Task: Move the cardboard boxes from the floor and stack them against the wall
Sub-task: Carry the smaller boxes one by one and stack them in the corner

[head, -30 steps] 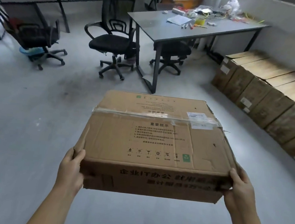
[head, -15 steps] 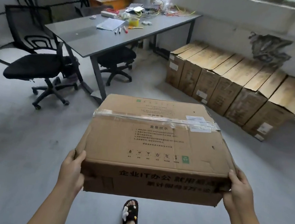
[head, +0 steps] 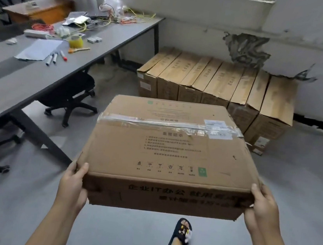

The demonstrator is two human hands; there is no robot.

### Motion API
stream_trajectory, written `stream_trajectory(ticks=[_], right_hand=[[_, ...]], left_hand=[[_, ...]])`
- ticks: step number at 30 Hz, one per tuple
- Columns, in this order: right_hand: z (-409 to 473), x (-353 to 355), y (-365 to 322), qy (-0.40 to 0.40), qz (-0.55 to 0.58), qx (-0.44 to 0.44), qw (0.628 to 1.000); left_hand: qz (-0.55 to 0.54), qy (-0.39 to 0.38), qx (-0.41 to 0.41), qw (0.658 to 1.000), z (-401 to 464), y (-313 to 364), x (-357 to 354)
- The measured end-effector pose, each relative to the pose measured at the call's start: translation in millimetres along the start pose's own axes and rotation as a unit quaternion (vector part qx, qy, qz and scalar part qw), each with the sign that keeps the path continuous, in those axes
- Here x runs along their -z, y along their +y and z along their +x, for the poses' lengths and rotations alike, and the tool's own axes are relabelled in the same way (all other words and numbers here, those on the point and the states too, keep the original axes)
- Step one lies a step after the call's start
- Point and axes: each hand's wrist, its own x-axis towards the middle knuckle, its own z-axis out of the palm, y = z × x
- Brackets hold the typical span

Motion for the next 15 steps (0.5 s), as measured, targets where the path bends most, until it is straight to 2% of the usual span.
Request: stream_trajectory(ticks=[7,15], right_hand=[[143.2,-68.9,-63.6,0.004,0.003,-0.002,1.000],[270.6,-171.8,-78.0,0.014,0.010,-0.002,1.000]], left_hand=[[-0.024,0.015,0.024,0.999,103.0,31.4,-136.1],[-0.030,0.013,0.014,0.999,242.5,61.1,-218.5]])
